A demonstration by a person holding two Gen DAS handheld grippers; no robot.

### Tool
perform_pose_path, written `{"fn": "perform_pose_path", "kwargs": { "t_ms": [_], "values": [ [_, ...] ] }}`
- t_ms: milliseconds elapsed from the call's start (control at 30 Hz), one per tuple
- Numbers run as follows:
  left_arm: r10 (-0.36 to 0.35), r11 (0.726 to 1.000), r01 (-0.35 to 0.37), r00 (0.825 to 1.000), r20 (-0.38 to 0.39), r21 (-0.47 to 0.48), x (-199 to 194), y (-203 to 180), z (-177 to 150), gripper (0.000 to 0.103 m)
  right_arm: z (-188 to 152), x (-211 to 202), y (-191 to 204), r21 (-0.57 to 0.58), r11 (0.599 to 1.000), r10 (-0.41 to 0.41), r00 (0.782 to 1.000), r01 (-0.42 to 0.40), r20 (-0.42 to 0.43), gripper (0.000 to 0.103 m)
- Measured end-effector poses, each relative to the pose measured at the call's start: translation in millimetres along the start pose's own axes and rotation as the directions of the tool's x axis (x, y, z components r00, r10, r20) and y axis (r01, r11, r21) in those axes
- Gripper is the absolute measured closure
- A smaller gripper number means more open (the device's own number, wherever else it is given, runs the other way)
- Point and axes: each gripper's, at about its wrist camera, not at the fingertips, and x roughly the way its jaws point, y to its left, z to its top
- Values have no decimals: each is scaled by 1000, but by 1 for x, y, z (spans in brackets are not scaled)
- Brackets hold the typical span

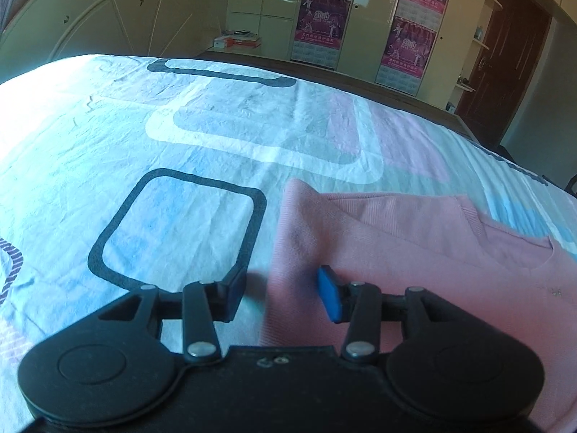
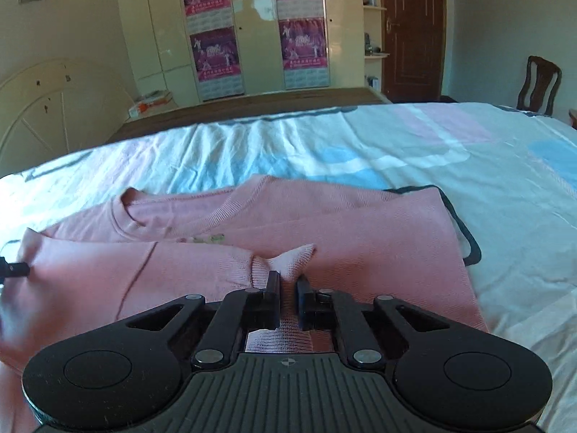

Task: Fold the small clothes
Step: 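Fold the held side over onto the body and open both grippers, then withdraw both open grippers from the folded sweatshirt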

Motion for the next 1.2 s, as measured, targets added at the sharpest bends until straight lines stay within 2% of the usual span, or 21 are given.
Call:
{"fn": "perform_pose_path", "kwargs": {
  "t_ms": [33,167,233,300,367,467,567,667,867,1100,1200],
  "values": [
    [7,1000,-7,1000,5,3,1,-1,1,57,-3,8,-2,5,1000,1,999,-1,-39,95],
    [8,1000,-8,1000,22,-12,-5,0,6,55,-3,9,-4,22,1000,-6,1000,7,-28,94],
    [-3,1000,3,999,33,3,-11,-3,5,54,0,-1,-6,35,999,-24,1000,24,12,84],
    [-6,1000,5,999,32,29,-11,-8,3,54,4,-11,-1,17,1000,-20,998,19,54,84],
    [17,998,-16,1000,-4,63,-4,-15,-1,53,8,-16,5,4,1000,14,998,-14,69,84],
    [50,995,-51,999,8,84,-2,-20,-5,49,9,-9,18,-43,998,54,998,-53,28,84],
    [61,996,-60,998,-16,71,-6,-21,-3,49,-1,10,20,-86,996,17,997,-23,-73,84],
    [58,995,-57,998,-14,78,-18,-23,-5,49,-2,3,14,-54,998,20,998,-23,-57,83],
    [8,995,-8,1000,-1,103,-42,-38,-15,46,-5,-21,25,-79,994,75,997,-77,-28,83],
    [-45,986,46,999,-16,160,-60,-67,-38,43,-20,-27,44,-103,987,115,991,-121,-62,83],
    [-55,980,63,997,-44,190,-61,-75,-55,42,-27,-27,48,-135,984,102,992,-112,-77,83]
  ]
}}
